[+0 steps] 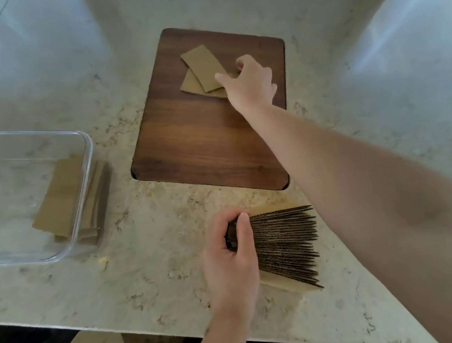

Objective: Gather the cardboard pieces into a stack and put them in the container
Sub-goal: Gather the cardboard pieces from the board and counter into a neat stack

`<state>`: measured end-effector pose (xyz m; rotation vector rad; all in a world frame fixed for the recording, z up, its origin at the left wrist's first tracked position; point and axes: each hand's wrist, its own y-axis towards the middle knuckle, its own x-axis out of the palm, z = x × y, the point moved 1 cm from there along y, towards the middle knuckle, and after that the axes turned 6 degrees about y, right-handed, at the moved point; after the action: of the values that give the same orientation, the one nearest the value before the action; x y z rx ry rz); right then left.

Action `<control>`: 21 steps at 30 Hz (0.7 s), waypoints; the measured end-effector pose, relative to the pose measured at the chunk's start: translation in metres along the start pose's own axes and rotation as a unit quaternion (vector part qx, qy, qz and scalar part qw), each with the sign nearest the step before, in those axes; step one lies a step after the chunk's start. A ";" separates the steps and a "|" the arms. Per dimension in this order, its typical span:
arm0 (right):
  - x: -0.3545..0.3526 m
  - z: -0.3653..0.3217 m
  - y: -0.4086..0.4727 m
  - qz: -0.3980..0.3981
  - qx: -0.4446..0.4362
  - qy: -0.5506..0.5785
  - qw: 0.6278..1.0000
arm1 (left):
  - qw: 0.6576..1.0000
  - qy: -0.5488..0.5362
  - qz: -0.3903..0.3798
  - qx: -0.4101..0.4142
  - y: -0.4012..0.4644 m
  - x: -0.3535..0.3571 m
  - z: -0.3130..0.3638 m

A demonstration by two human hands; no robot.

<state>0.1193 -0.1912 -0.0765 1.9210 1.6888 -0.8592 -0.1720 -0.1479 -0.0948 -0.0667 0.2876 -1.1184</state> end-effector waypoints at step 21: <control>-0.090 0.073 -0.131 -0.176 -0.107 -0.019 0.978 | 1.000 0.016 0.006 0.003 0.002 0.002 -0.008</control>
<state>-0.0275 -0.2846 -0.0561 1.4816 2.0416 -0.7930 -0.1716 -0.1483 -0.1033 -0.0413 0.3138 -1.1101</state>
